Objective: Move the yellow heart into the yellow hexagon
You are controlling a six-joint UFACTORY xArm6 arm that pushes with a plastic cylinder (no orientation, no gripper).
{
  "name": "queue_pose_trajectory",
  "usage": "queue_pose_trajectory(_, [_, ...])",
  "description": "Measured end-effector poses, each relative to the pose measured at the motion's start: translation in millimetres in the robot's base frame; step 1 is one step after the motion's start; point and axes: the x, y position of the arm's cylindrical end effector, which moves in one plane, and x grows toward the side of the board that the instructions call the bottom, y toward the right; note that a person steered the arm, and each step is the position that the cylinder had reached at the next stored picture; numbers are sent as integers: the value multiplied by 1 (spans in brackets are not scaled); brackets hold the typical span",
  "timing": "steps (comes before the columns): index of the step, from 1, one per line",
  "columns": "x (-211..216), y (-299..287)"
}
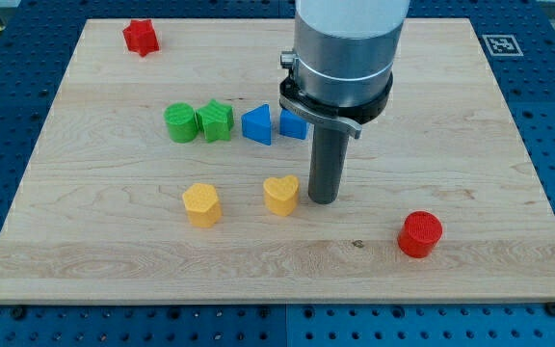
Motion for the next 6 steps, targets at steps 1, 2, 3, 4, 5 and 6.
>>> queue_pose_trajectory(1, [12, -11])
queue_pose_trajectory(2, [8, -27])
queue_pose_trajectory(3, [-13, -28])
queue_pose_trajectory(4, [-12, -65])
queue_pose_trajectory(5, [-12, -73])
queue_pose_trajectory(6, [-26, -73])
